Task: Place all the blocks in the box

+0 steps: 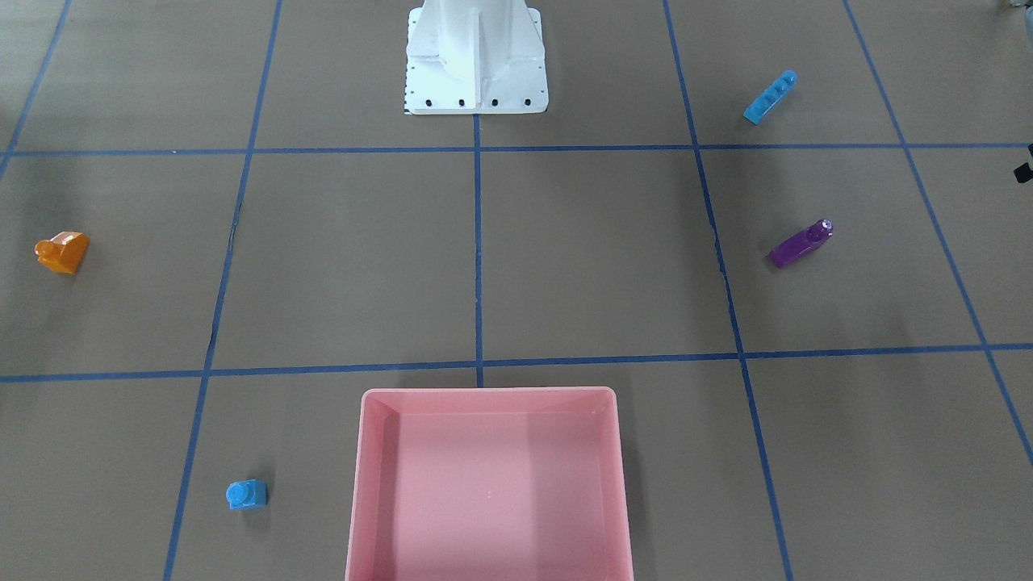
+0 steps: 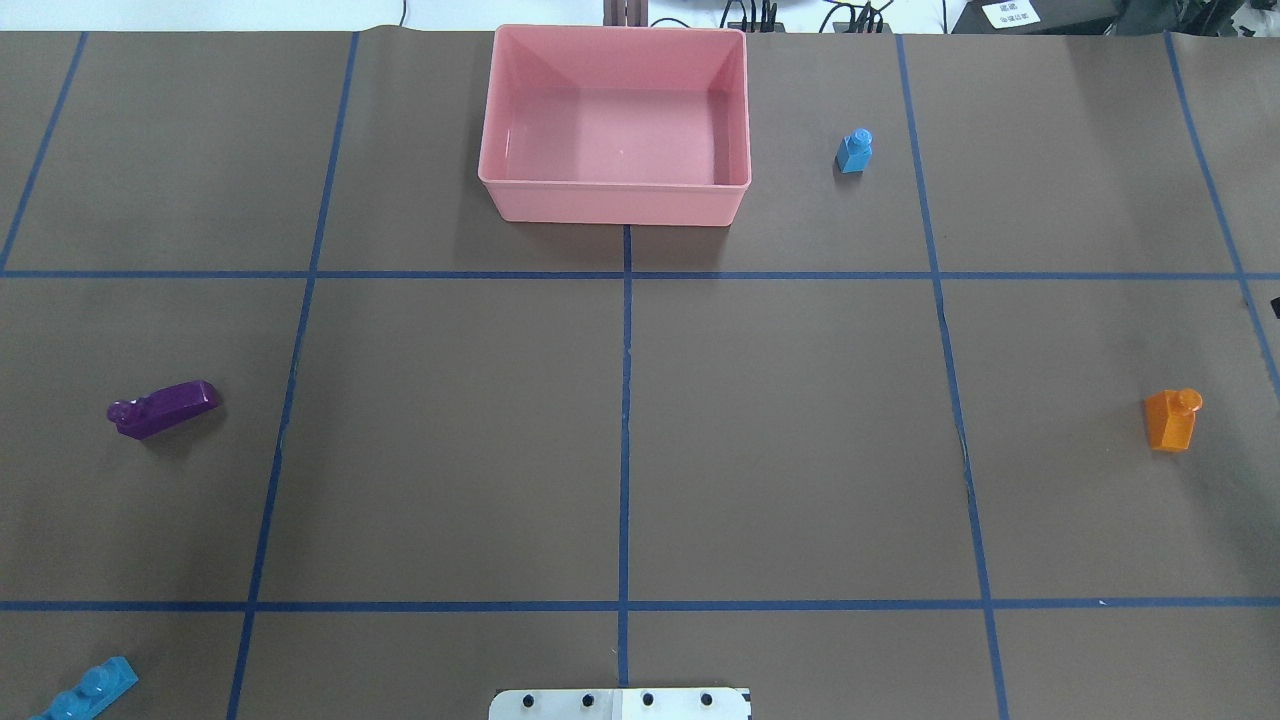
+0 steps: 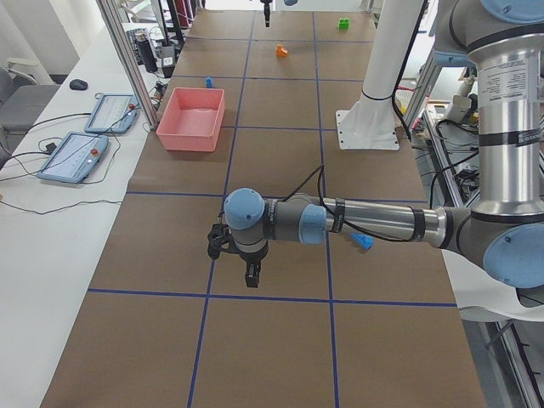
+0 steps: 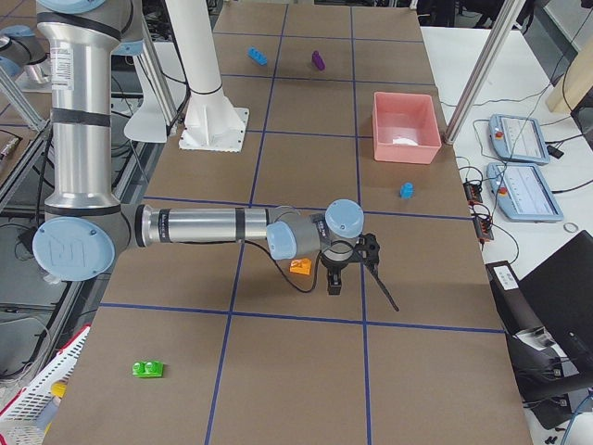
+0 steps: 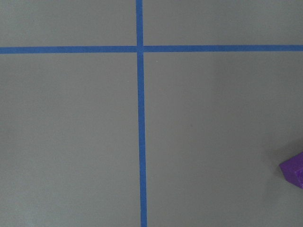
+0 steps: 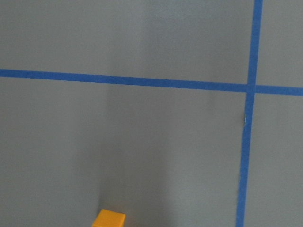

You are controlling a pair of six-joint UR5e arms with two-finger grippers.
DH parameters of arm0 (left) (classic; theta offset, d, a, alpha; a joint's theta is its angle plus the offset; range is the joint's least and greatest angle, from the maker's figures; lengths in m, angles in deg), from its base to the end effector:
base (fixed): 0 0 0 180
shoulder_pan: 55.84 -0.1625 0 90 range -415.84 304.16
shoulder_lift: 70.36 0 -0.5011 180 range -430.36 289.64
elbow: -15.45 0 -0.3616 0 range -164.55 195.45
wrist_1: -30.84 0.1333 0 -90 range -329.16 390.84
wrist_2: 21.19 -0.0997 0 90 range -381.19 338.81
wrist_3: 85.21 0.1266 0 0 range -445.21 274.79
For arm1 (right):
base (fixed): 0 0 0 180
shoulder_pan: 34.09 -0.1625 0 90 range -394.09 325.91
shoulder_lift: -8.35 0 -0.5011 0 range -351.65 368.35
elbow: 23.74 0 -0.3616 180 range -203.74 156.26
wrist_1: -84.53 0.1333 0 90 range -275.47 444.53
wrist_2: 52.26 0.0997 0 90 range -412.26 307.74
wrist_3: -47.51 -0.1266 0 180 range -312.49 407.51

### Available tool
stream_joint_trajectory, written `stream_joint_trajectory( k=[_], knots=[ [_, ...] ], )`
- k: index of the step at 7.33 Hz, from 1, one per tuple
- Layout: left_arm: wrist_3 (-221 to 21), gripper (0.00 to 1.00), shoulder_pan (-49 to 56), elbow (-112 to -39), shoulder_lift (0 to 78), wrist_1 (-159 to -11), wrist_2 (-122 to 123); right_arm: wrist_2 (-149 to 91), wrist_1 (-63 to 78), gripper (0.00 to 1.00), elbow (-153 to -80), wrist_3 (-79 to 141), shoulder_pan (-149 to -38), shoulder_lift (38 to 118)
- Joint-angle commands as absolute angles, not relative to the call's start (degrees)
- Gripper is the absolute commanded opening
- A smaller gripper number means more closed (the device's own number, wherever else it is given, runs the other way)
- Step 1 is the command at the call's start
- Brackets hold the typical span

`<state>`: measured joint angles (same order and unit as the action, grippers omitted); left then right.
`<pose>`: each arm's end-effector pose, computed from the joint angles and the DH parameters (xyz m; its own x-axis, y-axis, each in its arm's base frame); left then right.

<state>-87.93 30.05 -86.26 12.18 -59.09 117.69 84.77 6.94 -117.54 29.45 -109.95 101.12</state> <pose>-0.0091 -0.4027 0.7083 0.6547 0.0546 -0.7539 -0.0405 0.9985 0.0372 -0.0716 -0.4505 0.7173 0.6626 -0.0227 0.7487 0.0339 0.9994 0.0003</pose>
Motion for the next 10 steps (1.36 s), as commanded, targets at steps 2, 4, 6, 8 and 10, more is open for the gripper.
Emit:
stream_joint_trajectory(
  k=[2, 4, 6, 8, 10],
  knots=[
    [-87.94, 1.00, 29.50, -86.15, 12.25, -60.30, 117.68, 84.24, 12.96, 1.00, -117.51, 12.56, -100.66, 101.25],
    [-87.94, 1.00, 29.41, -86.15, 12.25, -60.30, 117.68, 83.36, 14.22, 1.00, -117.34, 10.61, -96.43, 101.95],
    [-88.11, 1.00, 25.06, -86.16, 12.78, -60.74, 117.94, 80.55, 14.30, 0.99, -117.16, 10.33, -94.04, 103.80],
    [-88.11, 1.00, 21.25, -86.07, 12.96, -62.58, 117.51, 80.54, 14.30, 0.90, -116.46, 10.24, -93.60, 103.89],
    [-94.92, 1.00, 13.64, -86.06, 15.31, -68.35, 115.85, 80.72, 14.30, 0.29, -115.59, 9.89, -93.51, 103.80]
  ],
)
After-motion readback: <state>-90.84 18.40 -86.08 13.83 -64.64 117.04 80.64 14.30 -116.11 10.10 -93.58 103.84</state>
